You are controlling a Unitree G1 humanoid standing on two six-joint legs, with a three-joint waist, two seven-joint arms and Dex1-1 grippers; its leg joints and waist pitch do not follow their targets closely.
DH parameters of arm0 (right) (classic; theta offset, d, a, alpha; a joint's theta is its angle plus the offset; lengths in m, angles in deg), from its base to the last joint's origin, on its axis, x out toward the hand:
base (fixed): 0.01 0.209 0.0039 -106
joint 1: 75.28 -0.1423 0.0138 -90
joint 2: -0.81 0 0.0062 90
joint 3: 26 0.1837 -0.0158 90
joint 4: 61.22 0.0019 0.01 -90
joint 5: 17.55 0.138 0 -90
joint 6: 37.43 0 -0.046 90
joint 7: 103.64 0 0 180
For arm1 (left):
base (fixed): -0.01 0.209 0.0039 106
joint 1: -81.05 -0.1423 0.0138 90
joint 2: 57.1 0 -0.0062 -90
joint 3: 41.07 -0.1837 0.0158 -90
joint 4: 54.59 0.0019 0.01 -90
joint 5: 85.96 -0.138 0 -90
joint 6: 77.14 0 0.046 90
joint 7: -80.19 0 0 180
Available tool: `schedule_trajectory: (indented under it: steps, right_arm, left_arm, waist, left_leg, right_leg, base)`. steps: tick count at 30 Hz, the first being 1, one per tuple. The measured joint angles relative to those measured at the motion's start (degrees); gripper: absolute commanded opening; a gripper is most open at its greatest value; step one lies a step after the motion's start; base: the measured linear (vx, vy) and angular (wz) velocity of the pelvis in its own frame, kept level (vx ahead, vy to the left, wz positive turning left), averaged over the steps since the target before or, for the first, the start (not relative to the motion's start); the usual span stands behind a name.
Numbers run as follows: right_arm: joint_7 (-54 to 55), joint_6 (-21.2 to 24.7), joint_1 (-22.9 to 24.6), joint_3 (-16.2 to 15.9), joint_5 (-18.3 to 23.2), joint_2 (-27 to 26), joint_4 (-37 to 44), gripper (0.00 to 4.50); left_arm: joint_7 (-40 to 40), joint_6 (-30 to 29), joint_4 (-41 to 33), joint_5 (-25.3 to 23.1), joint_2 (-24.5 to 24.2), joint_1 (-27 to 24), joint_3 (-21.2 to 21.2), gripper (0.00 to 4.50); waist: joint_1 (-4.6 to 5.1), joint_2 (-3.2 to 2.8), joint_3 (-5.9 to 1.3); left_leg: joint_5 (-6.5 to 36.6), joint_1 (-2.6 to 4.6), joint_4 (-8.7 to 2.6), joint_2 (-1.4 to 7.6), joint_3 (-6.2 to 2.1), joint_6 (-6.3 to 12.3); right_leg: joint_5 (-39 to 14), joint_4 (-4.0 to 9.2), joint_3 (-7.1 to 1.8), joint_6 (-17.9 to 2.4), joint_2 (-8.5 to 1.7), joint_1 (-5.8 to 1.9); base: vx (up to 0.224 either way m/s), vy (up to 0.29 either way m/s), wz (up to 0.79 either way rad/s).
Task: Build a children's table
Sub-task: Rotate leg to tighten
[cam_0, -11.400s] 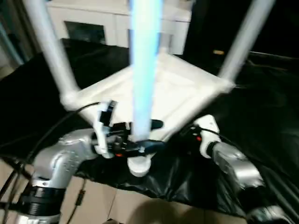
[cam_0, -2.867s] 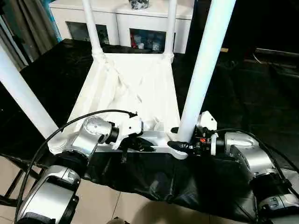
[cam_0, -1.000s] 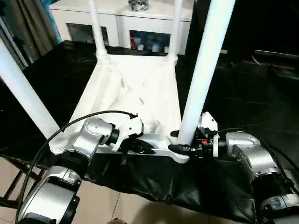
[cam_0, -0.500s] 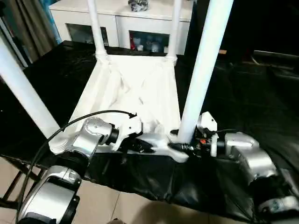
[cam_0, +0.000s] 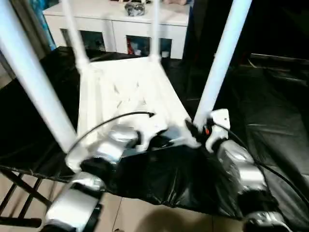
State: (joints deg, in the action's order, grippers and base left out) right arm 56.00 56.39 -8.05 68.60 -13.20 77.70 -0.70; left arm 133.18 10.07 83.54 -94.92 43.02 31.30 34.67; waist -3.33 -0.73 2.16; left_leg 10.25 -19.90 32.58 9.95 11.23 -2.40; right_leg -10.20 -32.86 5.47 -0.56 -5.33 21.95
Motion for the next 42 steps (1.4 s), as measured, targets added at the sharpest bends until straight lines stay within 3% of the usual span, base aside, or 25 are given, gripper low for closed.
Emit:
schedule_trajectory:
  steps: [1, 8, 13, 19, 23, 31, 42]
  right_arm:
    - [0.5, -0.2, -0.1, 0.1, -0.1, -0.2, -0.1, 2.72]
    - [-4.1, -0.2, -0.3, 0.0, 0.7, 0.7, -0.2, 3.25]
    - [-17.2, 0.4, -0.3, -3.3, 1.8, 6.1, 0.1, 3.25]
    - [-35.0, 1.0, -0.3, -7.9, 3.2, 13.1, 1.4, 3.25]
    - [-43.1, -0.3, -1.6, -11.1, 2.9, 16.6, 0.7, 3.25]
    - [-50.6, 1.9, -1.8, -12.4, 3.9, 17.7, -0.2, 2.64]
    - [-53.4, 3.0, -2.2, -13.0, 4.6, 17.6, -0.7, 2.56]
  left_arm:
    - [-0.2, 0.0, 0.0, 0.0, 0.1, 0.0, 0.0, 0.00]
    - [0.5, 0.9, 0.0, 0.0, -0.4, 0.0, 0.1, 0.00]
    - [6.4, 3.2, -0.7, 1.1, -3.5, -0.5, 0.1, 0.00]
    - [16.7, 5.9, -0.9, 3.5, -7.3, -0.8, -0.2, 0.00]
    - [21.5, 7.0, -1.0, 4.5, -9.2, -0.8, -0.2, 0.00]
    - [26.9, 8.3, -0.7, 4.9, -10.7, -0.8, -0.3, 0.00]
    - [29.1, 9.3, 0.2, 5.2, -11.2, -0.8, -0.3, 0.00]
  waist:
    - [0.03, -0.04, 0.01]
    - [0.29, -0.14, 0.07]
    - [0.30, -0.17, 0.07]
    - [-0.86, -0.17, 0.07]
    - [-1.71, -0.16, 0.07]
    - [-2.38, -0.14, 0.08]
    - [-2.83, -0.11, 0.10]
  left_leg:
    - [0.0, -0.02, 0.00, -0.01, 0.00, 0.00]
    - [0.0, -0.15, -0.02, -0.03, 0.01, 0.01]
    - [0.0, -0.13, -0.24, -0.02, 0.02, 0.01]
    - [0.0, -0.20, -0.49, 0.08, 0.05, -0.02]
    - [0.1, -0.63, -0.39, 0.12, 0.12, 0.00]
    - [0.2, -1.10, 0.08, 0.13, 0.10, 0.10]
    - [0.2, -1.06, 0.16, 0.14, 0.10, 0.09]
  right_leg:
    - [0.0, 0.02, 0.00, 0.0, 0.00, 0.01]
    - [0.0, 0.28, -0.01, 0.0, 0.00, 0.02]
    - [0.0, 0.17, 0.00, 0.0, 0.01, 0.06]
    - [0.1, -0.23, 0.01, -0.3, 0.09, 0.27]
    - [0.0, -0.36, 0.03, -0.4, 0.10, 0.71]
    - [0.1, -0.47, 0.01, -0.4, 0.04, 0.97]
    - [0.1, -0.65, 0.01, -0.4, 0.03, 0.99]
  base:
    - [0.000, 0.000, 0.00]
    - [0.000, 0.000, 0.00]
    - [0.000, 0.000, 0.00]
    - [0.009, -0.003, 0.00]
    - [0.000, 0.000, 0.00]
    - [0.000, 0.000, 0.00]
    - [0.000, 0.000, 0.00]
